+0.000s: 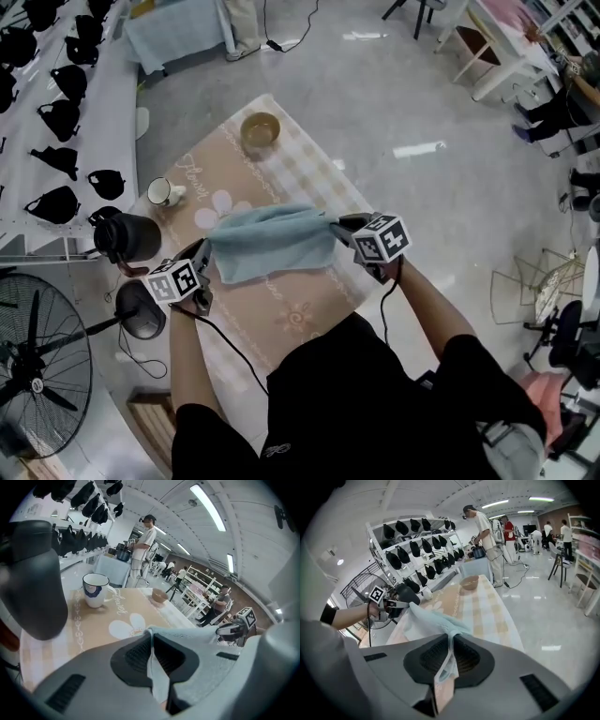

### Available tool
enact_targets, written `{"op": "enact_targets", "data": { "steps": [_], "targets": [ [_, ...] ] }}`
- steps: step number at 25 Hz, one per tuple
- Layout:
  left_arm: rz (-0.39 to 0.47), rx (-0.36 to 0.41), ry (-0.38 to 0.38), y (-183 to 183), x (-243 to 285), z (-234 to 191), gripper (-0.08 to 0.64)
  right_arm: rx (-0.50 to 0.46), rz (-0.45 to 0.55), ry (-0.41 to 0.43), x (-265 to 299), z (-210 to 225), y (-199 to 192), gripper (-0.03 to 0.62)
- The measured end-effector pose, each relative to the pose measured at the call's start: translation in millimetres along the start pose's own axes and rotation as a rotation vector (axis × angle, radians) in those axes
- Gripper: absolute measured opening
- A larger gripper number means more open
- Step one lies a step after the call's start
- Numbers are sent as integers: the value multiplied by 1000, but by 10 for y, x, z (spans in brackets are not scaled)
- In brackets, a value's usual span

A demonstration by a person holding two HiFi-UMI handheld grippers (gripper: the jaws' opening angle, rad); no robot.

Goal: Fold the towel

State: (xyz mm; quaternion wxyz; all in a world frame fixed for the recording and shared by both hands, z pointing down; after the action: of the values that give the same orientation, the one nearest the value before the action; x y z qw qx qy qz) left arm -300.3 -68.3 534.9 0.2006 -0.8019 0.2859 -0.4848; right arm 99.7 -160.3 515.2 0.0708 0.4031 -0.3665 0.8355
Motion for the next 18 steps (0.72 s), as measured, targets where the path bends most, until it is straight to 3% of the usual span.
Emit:
{"op": "enact_targets", "data": {
  "steps": [12,15,17,18],
  "targets": [
    [-56,-49,159,121,511,-256,26,-61,-99,112,571,512,344,34],
    [-71,-44,189,99,579,-256,35,-98,-122,128,626,587,344,87],
    [-69,-34,194,118,571,-209,230,-144,-123,123,617,617,343,156],
    [-55,-29,200,131,540,-171,245,-169,-115,119,594,623,338,183]
  ]
}}
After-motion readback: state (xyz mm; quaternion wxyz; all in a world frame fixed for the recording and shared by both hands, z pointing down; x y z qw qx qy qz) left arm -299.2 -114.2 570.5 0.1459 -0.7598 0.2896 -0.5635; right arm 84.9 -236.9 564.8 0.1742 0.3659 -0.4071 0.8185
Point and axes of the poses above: the fingertips, and each gripper's own axes: x forward along the fingers, z to its right, y out of its top, the point moved 9 cm from there along -x, backward along the fingers, and after that the axes turned 1 degree about x, right-handed, at the moved point
